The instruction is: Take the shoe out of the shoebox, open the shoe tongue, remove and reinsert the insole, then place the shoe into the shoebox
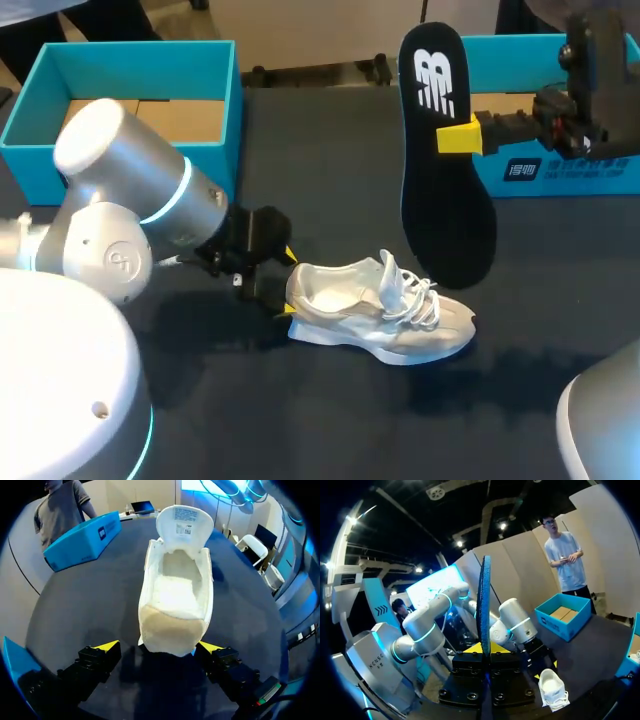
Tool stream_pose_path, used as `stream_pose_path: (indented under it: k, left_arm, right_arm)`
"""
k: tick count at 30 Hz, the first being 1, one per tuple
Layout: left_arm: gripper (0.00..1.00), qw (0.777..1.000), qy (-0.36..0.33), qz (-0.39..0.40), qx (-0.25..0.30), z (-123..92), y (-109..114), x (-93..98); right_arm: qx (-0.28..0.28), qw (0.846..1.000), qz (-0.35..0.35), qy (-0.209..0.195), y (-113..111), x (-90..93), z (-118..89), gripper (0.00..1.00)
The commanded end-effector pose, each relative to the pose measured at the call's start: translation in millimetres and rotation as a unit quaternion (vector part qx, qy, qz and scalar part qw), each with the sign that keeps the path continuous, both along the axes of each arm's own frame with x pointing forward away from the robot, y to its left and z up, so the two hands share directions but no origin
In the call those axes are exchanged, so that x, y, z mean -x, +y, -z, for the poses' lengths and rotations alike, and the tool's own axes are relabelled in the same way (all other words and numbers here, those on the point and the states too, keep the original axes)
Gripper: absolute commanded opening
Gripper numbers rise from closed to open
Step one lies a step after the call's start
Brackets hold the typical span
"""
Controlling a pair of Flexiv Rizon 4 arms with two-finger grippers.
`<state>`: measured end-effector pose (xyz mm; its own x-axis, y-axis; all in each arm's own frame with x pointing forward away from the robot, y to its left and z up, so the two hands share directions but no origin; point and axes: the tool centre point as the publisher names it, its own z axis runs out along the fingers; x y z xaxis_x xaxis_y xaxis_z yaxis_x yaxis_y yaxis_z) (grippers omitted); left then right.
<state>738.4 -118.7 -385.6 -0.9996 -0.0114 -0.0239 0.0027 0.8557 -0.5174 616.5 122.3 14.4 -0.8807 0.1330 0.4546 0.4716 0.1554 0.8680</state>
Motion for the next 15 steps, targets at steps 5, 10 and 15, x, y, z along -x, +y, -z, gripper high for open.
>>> stream_pose_path:
  k: [5, 10, 15]
  left_arm:
    - [1.0, 0.994, -0.001, 0.015, -0.112, -11.5, -2.4, 3.1]
    - [1.0, 0.989, -0.013, 0.037, -0.14, -18.3, -3.3, 7.0]
    - [1.0, 0.986, -0.026, 0.056, -0.153, -27.7, -6.7, 9.9]
  right_arm:
    - [0.001, 1.0, -0.002, 0.0, 2.6, -3.0, 0.3, 0.0]
    - [0.001, 1.0, -0.002, 0.0, 2.6, -3.0, 0.3, 0.0]
    - [0.001, 1.0, -0.002, 0.0, 2.6, -3.0, 0.3, 0.0]
